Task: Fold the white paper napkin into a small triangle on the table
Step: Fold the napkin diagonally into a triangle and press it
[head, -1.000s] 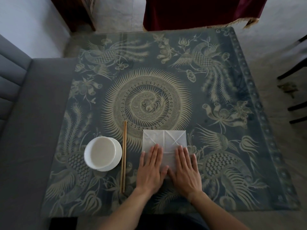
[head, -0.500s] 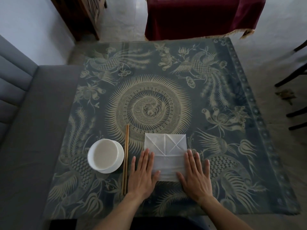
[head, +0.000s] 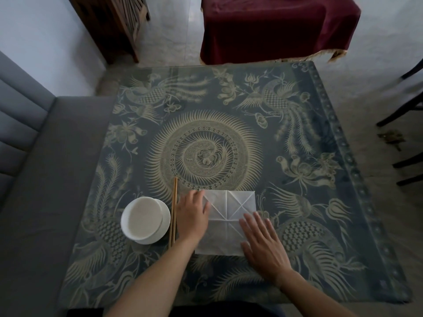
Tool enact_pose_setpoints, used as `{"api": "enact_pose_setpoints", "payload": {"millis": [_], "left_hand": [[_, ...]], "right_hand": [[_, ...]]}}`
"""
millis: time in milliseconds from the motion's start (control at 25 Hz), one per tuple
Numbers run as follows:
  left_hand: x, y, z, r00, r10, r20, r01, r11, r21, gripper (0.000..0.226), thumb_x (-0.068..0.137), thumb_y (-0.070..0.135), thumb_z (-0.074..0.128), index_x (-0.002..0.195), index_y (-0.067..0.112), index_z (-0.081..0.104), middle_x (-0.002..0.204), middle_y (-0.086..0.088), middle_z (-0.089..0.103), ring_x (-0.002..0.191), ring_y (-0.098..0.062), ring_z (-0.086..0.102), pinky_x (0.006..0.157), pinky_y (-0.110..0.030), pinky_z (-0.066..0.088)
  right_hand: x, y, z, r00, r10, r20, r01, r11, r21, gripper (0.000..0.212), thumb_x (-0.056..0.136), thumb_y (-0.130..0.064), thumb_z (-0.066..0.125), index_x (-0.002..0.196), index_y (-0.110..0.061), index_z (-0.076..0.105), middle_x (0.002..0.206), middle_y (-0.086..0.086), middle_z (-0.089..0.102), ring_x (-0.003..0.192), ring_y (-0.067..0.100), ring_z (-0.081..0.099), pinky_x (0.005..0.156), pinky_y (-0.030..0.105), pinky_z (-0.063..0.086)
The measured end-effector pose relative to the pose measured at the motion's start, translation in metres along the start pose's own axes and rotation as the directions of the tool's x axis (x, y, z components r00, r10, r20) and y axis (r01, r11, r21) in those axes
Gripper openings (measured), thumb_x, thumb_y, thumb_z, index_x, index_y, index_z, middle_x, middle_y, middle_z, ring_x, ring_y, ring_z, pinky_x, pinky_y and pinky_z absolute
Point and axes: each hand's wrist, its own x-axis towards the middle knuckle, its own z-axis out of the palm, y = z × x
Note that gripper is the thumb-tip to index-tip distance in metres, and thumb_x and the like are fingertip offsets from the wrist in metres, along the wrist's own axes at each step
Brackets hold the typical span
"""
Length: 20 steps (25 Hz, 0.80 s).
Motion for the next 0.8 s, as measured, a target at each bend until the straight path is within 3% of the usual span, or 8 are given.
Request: {"api": "enact_pose_setpoints", "payload": {"millis": [80, 200, 560, 800], "left_hand": [[0.027, -0.005, -0.007, 0.990, -0.091, 0.109, 0.088, 0.996, 0.033, 0.048, 0.093, 0.034, 0.064, 0.136, 0.016, 0.053, 0.129, -0.005, 0.055, 0.120, -0.027, 0.051, 0.097, -0.043, 0.043], [0.049, -0.009, -0.008, 0.971, -0.130, 0.199, 0.106, 0.986, 0.129, 0.048, 0.089, 0.041, 0.067, 0.132, 0.021, 0.056, 0.127, -0.003, 0.053, 0.119, -0.023, 0.049, 0.095, -0.040, 0.044], [0.065, 0.000, -0.011, 0.937, -0.207, 0.282, 0.170, 0.974, 0.152, 0.010, 0.089, 0.033, 0.068, 0.094, 0.025, 0.066, 0.117, -0.004, 0.050, 0.110, -0.023, 0.049, 0.092, -0.035, 0.047], [0.057, 0.003, -0.013, 0.951, -0.139, 0.277, 0.139, 0.990, 0.022, 0.007, 0.091, 0.026, 0.066, 0.086, 0.022, 0.062, 0.097, 0.001, 0.062, 0.092, -0.019, 0.057, 0.076, -0.038, 0.052]], "right_hand": [[0.002, -0.001, -0.001, 0.993, -0.113, 0.036, 0.114, 0.993, -0.029, 0.059, 0.099, -0.042, 0.038, 0.151, -0.016, 0.033, 0.160, 0.009, 0.025, 0.148, 0.029, 0.015, 0.113, 0.049, 0.017], [-0.002, 0.006, -0.001, 0.979, -0.184, 0.083, 0.189, 0.980, -0.057, 0.058, 0.098, -0.045, 0.041, 0.150, -0.022, 0.034, 0.158, 0.008, 0.029, 0.146, 0.031, 0.022, 0.113, 0.047, 0.014], [-0.004, 0.014, -0.004, 0.972, -0.203, 0.120, 0.212, 0.975, -0.066, 0.061, 0.095, -0.047, 0.047, 0.150, -0.026, 0.035, 0.157, 0.009, 0.033, 0.144, 0.031, 0.026, 0.113, 0.044, 0.013], [-0.001, 0.011, -0.009, 0.963, -0.230, 0.144, 0.245, 0.965, -0.098, 0.065, 0.091, -0.048, 0.052, 0.149, -0.022, 0.037, 0.157, 0.009, 0.032, 0.144, 0.032, 0.026, 0.110, 0.051, 0.015]]}}
